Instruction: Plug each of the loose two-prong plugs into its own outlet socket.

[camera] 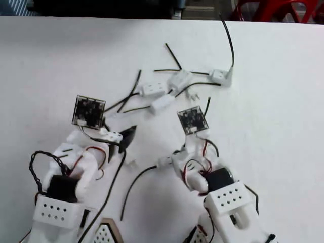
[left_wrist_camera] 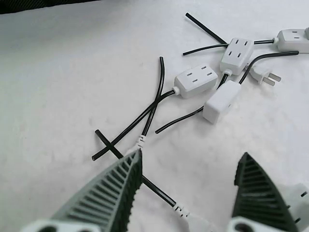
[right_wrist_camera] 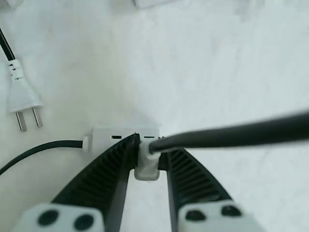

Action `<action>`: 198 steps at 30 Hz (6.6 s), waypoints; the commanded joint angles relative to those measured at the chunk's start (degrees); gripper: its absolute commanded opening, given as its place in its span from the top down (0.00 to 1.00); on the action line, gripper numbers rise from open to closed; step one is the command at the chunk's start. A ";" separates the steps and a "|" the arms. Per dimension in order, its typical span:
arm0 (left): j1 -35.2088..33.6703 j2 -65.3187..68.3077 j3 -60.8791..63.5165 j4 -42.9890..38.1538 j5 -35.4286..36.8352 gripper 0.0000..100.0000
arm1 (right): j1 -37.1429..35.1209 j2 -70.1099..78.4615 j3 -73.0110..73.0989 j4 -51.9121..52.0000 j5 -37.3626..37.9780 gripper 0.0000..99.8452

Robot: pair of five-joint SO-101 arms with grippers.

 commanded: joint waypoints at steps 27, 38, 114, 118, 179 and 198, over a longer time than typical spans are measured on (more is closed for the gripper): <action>-0.48 -0.84 -0.18 -1.05 0.35 0.69 | -0.40 -0.75 12.48 -10.33 9.14 0.98; -0.48 -0.84 -0.18 -1.05 0.35 0.69 | -1.27 -0.84 10.55 -6.64 13.45 0.98; -0.13 -0.84 0.70 -1.49 0.35 0.69 | 12.35 78.20 -72.53 -4.88 13.45 0.75; -0.13 -0.84 0.70 -1.49 0.35 0.69 | 11.03 79.52 -74.02 -5.05 13.45 0.75; -0.40 -0.84 0.79 -1.49 0.26 0.69 | 4.26 79.43 -112.97 49.54 14.68 0.98; -0.48 -0.84 0.79 -1.49 0.44 0.69 | -0.57 46.90 -63.65 40.40 15.56 0.98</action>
